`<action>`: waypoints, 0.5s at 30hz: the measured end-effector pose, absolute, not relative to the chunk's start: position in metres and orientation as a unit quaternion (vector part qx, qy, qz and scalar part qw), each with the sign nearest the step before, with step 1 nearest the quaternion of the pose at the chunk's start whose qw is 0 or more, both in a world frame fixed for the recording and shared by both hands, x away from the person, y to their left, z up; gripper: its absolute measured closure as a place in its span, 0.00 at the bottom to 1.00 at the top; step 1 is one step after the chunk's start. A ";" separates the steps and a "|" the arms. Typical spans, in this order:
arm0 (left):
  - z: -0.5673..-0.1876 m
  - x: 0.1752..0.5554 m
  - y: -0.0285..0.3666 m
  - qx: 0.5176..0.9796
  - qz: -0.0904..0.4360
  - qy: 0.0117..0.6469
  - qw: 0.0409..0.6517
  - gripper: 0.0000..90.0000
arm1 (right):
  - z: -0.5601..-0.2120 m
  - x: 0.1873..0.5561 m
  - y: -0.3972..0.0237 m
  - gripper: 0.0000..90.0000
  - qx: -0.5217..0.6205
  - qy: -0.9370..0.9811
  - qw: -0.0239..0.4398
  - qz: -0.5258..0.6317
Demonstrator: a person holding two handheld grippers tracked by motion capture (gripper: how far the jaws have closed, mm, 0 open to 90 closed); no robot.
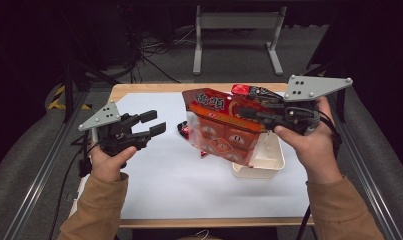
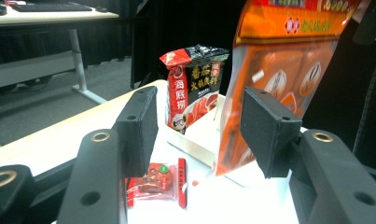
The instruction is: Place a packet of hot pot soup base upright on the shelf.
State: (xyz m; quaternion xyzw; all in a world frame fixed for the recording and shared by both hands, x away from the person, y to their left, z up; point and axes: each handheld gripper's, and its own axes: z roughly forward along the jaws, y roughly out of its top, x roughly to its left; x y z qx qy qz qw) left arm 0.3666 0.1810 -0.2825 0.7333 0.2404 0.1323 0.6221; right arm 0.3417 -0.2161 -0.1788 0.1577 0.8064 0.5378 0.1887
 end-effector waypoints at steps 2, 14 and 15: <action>-0.283 0.368 0.181 0.734 0.133 0.243 0.621 0.51 | -0.175 0.344 -0.220 0.99 0.162 0.807 0.193 0.535; -0.291 0.378 0.183 0.740 0.127 0.258 0.608 0.48 | -0.170 0.361 -0.245 0.99 0.200 0.798 0.223 0.524; -0.292 0.378 0.183 0.740 0.126 0.259 0.608 0.48 | -0.171 0.363 -0.246 0.99 0.203 0.797 0.226 0.522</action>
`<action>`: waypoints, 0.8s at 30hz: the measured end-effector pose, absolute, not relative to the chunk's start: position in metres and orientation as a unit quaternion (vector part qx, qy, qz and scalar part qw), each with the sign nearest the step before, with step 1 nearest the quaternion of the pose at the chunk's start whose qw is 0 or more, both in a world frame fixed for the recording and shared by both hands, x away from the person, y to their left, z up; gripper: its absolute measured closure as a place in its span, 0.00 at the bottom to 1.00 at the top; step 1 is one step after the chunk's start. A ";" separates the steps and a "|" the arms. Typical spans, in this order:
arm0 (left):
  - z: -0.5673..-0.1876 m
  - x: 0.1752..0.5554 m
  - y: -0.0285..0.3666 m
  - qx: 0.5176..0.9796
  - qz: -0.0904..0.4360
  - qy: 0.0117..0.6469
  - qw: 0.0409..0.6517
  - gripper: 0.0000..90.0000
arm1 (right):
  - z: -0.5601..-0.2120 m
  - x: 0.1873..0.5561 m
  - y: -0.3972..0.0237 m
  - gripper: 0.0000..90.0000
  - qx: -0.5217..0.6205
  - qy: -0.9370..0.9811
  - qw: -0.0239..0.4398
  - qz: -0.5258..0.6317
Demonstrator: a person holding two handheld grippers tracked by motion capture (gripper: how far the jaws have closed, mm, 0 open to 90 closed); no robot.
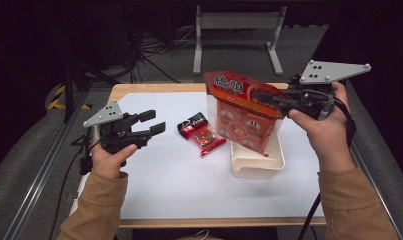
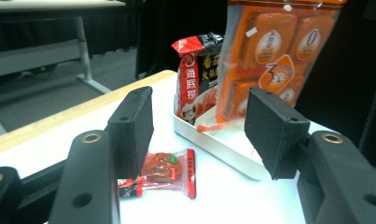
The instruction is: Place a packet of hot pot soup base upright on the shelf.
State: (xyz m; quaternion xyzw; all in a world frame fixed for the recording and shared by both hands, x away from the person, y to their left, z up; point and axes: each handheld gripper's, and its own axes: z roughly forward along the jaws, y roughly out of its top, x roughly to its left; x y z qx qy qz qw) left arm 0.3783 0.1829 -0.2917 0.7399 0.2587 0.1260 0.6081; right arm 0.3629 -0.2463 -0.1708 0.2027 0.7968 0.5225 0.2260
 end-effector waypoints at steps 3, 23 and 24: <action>-0.293 0.380 0.183 0.741 0.127 0.262 0.604 0.47 | -0.172 0.365 -0.249 0.99 0.207 0.796 0.229 0.522; -0.307 0.393 0.180 0.757 0.119 0.281 0.577 0.42 | -0.186 0.390 -0.271 0.99 0.251 0.784 0.246 0.512; -0.307 0.393 0.180 0.758 0.119 0.282 0.576 0.42 | -0.187 0.391 -0.272 0.99 0.253 0.782 0.246 0.513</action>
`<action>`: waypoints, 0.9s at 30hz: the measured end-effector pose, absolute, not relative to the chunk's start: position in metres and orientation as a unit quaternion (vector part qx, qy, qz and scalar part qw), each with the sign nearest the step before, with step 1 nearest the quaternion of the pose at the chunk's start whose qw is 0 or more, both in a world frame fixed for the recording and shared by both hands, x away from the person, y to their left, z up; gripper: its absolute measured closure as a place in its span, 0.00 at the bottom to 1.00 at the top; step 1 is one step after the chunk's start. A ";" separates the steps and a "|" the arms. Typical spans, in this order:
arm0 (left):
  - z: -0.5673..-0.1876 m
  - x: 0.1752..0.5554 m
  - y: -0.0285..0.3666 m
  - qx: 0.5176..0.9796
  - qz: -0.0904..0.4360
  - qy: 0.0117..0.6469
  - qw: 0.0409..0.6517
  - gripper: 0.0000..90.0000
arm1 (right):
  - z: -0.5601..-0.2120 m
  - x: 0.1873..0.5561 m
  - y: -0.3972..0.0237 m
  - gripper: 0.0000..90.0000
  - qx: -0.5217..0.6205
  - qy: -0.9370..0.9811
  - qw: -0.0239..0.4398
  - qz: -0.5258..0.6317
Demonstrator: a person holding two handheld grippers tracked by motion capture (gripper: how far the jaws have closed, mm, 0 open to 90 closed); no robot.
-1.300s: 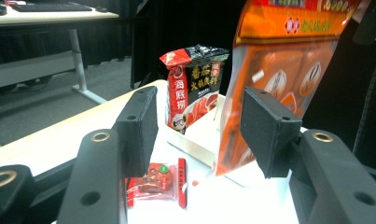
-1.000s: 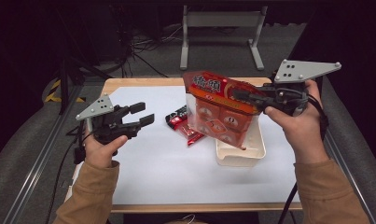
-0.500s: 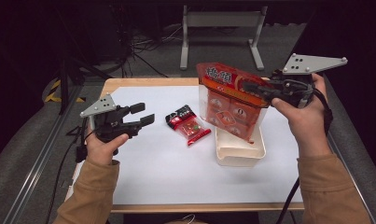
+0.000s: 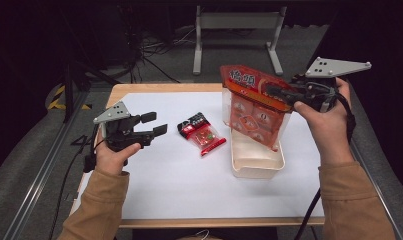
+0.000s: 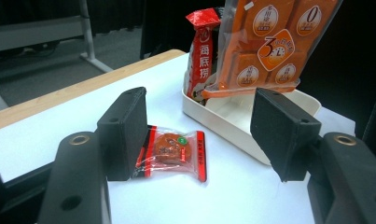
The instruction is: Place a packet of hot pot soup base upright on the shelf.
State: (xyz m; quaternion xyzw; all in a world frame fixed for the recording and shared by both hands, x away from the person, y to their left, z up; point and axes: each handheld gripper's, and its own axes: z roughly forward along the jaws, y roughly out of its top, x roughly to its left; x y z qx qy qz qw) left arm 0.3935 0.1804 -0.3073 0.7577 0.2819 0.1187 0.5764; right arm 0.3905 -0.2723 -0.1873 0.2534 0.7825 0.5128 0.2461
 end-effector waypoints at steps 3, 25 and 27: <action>-0.308 0.394 0.181 0.757 0.119 0.282 0.577 0.42 | -0.191 0.393 -0.276 0.99 0.260 0.781 0.245 0.513; -0.311 0.396 0.180 0.761 0.115 0.286 0.571 0.42 | -0.224 0.406 -0.289 0.99 0.290 0.786 0.255 0.483; -0.311 0.396 0.180 0.760 0.116 0.287 0.571 0.42 | -0.228 0.408 -0.289 0.99 0.292 0.787 0.255 0.480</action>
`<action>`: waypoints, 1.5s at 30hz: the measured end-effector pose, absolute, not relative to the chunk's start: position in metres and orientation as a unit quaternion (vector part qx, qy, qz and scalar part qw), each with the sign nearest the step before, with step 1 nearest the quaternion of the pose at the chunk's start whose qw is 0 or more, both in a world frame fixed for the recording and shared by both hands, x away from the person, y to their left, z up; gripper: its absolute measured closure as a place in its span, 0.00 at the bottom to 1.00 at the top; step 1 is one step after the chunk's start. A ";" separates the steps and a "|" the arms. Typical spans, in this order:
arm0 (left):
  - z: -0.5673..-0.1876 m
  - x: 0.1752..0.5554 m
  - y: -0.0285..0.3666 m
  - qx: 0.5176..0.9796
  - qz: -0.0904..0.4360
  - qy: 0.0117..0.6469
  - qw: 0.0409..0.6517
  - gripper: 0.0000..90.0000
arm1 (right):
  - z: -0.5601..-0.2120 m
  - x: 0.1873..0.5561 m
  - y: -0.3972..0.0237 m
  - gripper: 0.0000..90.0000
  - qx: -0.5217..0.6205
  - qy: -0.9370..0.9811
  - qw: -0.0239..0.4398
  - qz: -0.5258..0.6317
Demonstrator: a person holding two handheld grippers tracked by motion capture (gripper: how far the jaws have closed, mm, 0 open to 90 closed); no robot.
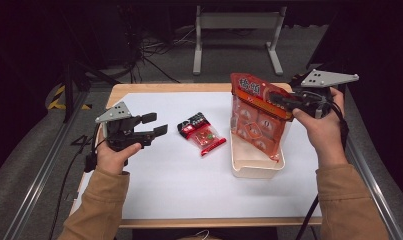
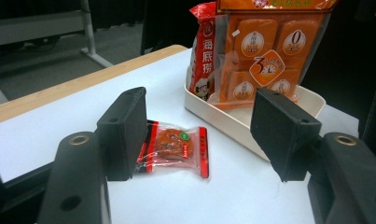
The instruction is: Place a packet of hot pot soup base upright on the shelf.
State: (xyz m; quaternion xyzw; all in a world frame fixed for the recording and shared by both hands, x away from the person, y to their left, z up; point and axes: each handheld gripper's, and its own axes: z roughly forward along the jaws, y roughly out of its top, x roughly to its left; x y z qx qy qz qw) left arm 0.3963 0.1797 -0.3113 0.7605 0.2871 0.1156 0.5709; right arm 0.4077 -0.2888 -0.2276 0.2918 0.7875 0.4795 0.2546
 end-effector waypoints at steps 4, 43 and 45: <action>-0.312 0.397 0.180 0.761 0.116 0.287 0.570 0.42 | -0.234 0.410 -0.290 0.99 0.295 0.789 0.252 0.477; -0.327 0.410 0.171 0.779 0.096 0.304 0.540 0.32 | -0.283 0.401 -0.304 0.99 0.324 0.782 0.199 0.494; -0.329 0.412 0.170 0.781 0.094 0.306 0.537 0.32 | -0.285 0.398 -0.306 0.99 0.325 0.782 0.202 0.492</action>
